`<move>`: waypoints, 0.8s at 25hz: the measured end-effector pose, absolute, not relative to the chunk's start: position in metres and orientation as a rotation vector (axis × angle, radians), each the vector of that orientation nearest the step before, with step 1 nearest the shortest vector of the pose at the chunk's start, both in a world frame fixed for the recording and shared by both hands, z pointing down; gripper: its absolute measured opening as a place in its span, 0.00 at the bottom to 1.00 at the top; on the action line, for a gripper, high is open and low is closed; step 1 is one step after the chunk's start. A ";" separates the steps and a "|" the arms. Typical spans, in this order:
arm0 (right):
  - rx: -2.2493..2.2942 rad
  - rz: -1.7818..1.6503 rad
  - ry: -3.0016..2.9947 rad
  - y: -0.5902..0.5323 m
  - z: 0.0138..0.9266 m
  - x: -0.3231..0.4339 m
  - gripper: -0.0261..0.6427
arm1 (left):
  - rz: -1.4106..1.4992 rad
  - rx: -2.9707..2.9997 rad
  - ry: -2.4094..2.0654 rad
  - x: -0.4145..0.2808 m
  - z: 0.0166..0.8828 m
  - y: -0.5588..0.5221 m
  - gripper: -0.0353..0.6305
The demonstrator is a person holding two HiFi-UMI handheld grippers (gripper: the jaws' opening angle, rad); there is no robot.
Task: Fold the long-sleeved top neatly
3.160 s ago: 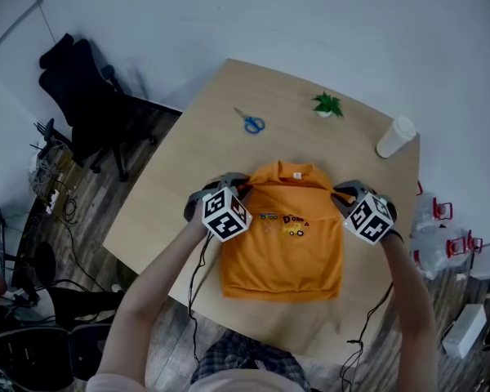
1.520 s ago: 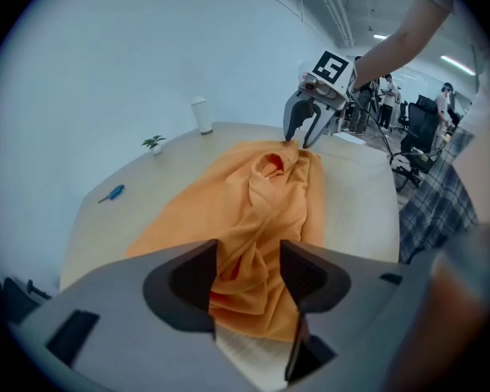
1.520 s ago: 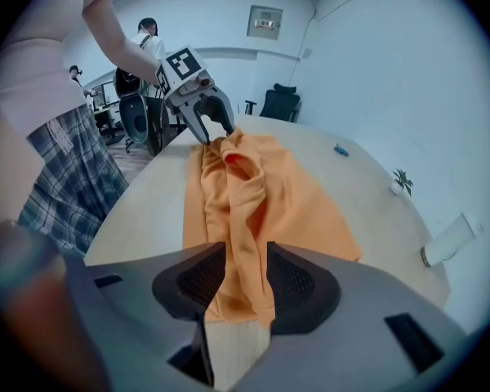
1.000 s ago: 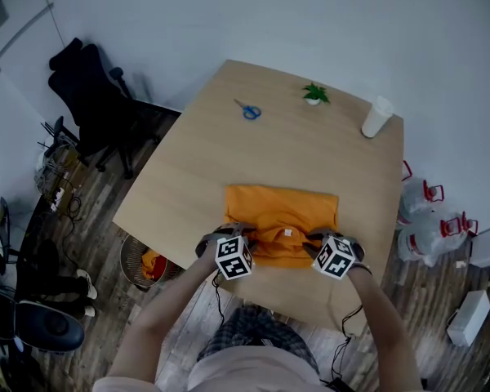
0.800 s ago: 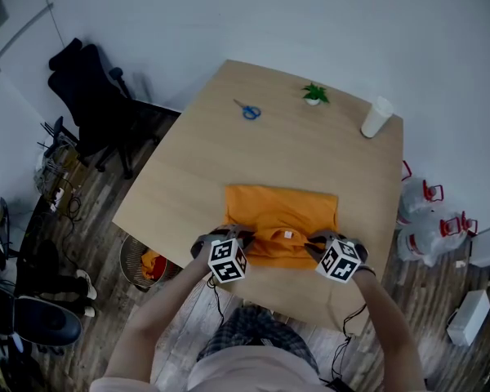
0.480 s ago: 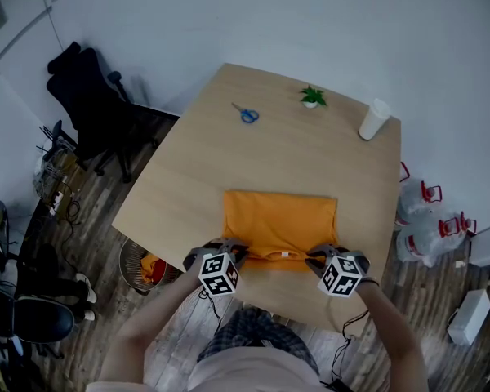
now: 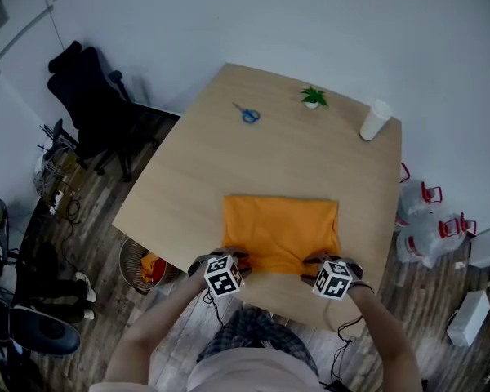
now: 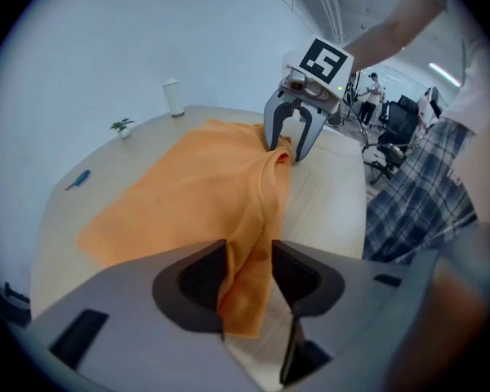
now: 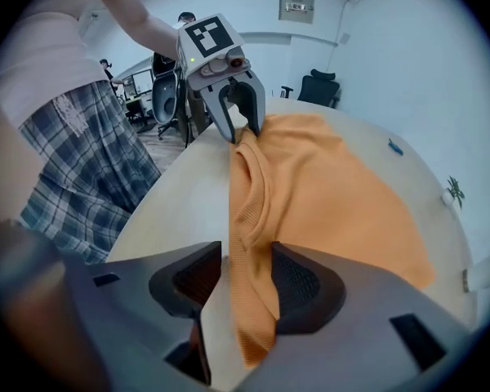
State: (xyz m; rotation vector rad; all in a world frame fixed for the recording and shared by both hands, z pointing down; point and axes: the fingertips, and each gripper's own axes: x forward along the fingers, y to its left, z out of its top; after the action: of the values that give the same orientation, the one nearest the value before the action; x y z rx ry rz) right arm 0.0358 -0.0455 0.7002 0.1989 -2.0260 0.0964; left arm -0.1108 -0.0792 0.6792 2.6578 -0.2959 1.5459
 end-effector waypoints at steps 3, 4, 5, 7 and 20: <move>0.197 0.148 -2.032 -0.042 0.704 0.034 0.37 | 1.517 2.629 -0.244 -0.110 0.681 -0.073 0.38; 0.201 0.164 -2.039 -0.043 0.704 0.033 0.38 | 1.513 2.627 -0.246 -0.110 0.681 -0.074 0.38; 0.210 0.180 -2.048 -0.043 0.703 0.033 0.38 | 1.506 2.627 -0.251 -0.110 0.681 -0.074 0.38; 0.244 0.207 -2.074 -0.045 0.696 0.033 0.39 | 1.474 2.630 -0.265 -0.110 0.676 -0.075 0.38; 1.176 0.397 -2.460 -0.115 0.539 0.114 0.30 | 0.625 2.615 -0.742 -0.134 0.537 -0.137 0.29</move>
State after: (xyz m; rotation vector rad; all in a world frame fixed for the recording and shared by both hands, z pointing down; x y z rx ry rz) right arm 0.1138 -0.1151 0.5387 1.1756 -2.4598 0.3971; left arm -0.1337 -0.1374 0.5367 2.6145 -0.7419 0.6255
